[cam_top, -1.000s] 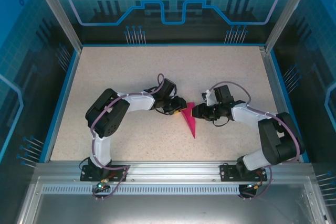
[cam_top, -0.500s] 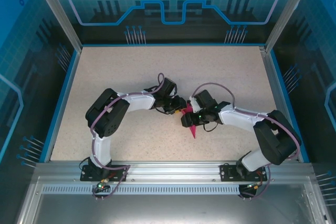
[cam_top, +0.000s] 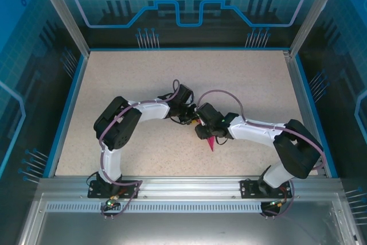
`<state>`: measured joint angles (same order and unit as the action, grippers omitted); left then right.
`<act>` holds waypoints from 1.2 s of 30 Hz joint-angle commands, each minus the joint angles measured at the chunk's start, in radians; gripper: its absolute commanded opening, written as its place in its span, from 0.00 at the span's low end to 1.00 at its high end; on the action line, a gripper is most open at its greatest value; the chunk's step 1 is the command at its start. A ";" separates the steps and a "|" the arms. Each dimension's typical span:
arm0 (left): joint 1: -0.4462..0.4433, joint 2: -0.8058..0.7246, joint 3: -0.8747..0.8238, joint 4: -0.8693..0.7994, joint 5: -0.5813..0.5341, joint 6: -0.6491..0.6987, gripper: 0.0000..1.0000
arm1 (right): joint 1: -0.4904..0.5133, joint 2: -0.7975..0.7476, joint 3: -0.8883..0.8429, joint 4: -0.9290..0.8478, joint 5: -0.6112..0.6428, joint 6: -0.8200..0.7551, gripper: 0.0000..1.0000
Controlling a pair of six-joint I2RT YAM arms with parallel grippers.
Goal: Fold a paper plane with a square sheet of paper (pick it up from the middle)
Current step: Fold the wing for the fifth time at the center of the table.
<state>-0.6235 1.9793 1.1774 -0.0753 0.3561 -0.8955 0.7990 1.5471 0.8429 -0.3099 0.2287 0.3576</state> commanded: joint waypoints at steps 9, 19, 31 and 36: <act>0.004 0.011 0.020 -0.010 0.027 -0.020 0.33 | 0.048 0.074 0.030 -0.069 0.110 0.010 0.37; 0.004 0.009 0.021 -0.010 0.027 -0.019 0.32 | 0.061 0.044 0.002 -0.063 0.104 0.029 0.36; 0.007 0.004 0.021 -0.005 0.029 -0.029 0.31 | 0.061 -0.087 -0.109 0.037 0.058 0.004 0.45; 0.006 0.004 0.021 0.000 0.032 -0.033 0.31 | 0.076 -0.042 -0.087 0.051 0.098 -0.003 0.39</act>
<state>-0.6235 1.9926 1.1774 -0.0799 0.3573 -0.9176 0.8497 1.4754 0.7441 -0.2794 0.3042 0.3622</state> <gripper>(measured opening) 0.307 0.402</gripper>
